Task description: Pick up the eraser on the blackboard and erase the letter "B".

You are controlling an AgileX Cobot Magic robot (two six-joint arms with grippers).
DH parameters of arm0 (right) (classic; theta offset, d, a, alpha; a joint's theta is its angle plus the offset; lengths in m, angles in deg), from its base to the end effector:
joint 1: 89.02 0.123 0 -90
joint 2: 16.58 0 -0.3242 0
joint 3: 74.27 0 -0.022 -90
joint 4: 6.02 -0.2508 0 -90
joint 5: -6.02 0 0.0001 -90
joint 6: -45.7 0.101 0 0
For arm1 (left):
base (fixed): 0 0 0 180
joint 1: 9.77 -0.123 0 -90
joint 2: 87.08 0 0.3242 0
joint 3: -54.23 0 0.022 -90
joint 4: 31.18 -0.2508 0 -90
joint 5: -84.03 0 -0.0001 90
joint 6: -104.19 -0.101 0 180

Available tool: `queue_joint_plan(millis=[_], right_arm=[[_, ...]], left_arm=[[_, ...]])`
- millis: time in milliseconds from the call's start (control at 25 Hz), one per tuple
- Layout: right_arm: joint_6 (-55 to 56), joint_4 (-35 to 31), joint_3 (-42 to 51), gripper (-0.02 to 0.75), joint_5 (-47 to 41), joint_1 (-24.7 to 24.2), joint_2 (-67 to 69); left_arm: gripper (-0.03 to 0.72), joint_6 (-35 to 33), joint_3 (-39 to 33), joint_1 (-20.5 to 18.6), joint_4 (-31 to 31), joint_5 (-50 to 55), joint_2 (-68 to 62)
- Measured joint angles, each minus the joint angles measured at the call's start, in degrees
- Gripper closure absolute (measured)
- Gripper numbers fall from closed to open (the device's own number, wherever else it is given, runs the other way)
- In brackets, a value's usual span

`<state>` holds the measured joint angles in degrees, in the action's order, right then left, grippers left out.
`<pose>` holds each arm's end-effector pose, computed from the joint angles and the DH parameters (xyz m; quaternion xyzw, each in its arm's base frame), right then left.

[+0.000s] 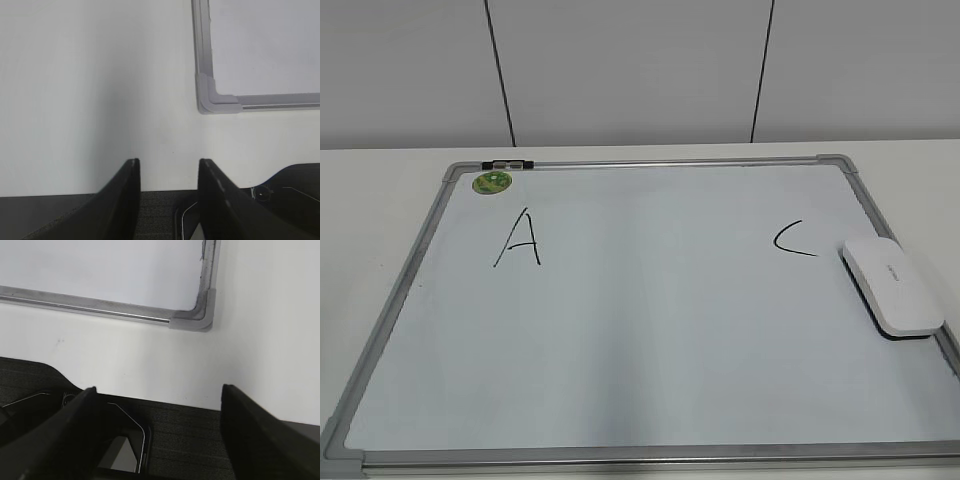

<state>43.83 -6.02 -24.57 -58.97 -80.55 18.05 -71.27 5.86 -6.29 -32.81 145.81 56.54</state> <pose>0.0317 0.0047 0.2670 -0.0869 0.9604 0.0152 0.2641 0.0424 0.0000 0.2759 -0.0060 0.9575 -0.0062 0.2882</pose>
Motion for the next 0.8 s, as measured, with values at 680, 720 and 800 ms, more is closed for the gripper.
queue_joint_plan(millis=[680, 720, 800], right_arm=[[-0.04, 0.0, 0.0, 0.183, -0.1, -0.82, -14.83], [-0.04, 0.0, 0.0, 0.183, -0.1, -1.37, -15.87], [-0.04, 0.0, 0.0, 0.183, -0.2, -2.66, -18.29]], left_arm=[[0.421, 0.0, 0.0, -1.21, 0.0, 0.35, 21.02], [0.424, 0.0, 0.0, -1.61, 0.0, 0.44, 22.11], [0.427, 0.0, 0.0, -2.15, 0.0, 0.59, 24.04]])
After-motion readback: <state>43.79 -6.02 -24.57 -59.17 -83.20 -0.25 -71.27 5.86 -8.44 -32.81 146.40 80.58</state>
